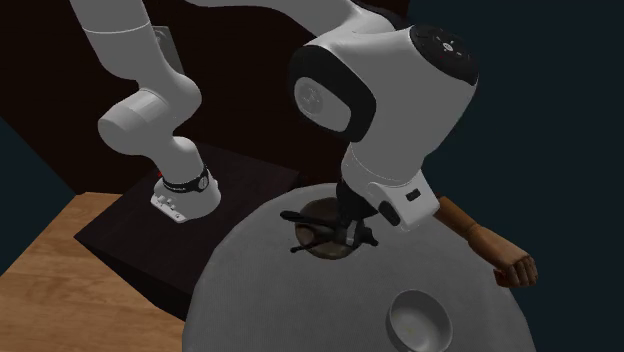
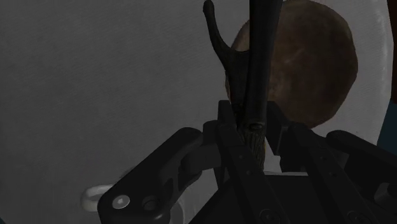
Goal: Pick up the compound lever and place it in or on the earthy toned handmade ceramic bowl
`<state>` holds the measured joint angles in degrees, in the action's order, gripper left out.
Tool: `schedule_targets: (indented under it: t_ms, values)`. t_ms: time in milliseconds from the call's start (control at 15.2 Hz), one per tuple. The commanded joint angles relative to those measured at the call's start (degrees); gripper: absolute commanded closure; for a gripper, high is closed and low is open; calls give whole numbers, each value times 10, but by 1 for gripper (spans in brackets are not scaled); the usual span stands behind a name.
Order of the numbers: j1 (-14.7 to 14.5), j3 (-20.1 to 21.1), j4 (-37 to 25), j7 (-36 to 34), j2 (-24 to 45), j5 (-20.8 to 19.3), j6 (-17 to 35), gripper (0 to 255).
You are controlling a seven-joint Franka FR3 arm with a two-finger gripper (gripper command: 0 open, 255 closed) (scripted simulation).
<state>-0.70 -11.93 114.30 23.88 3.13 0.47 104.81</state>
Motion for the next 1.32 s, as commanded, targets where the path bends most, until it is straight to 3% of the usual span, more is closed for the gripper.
schedule_targets:
  t_ms: [0, 330, 1254]
  values:
    - [-12, 11, 25, -24, -21, 1, 4, 255]
    - [-49, 48, 80, -95, -68, 11, 14, 255]
    - [-48, 48, 136, -87, -20, 18, 117, 255]
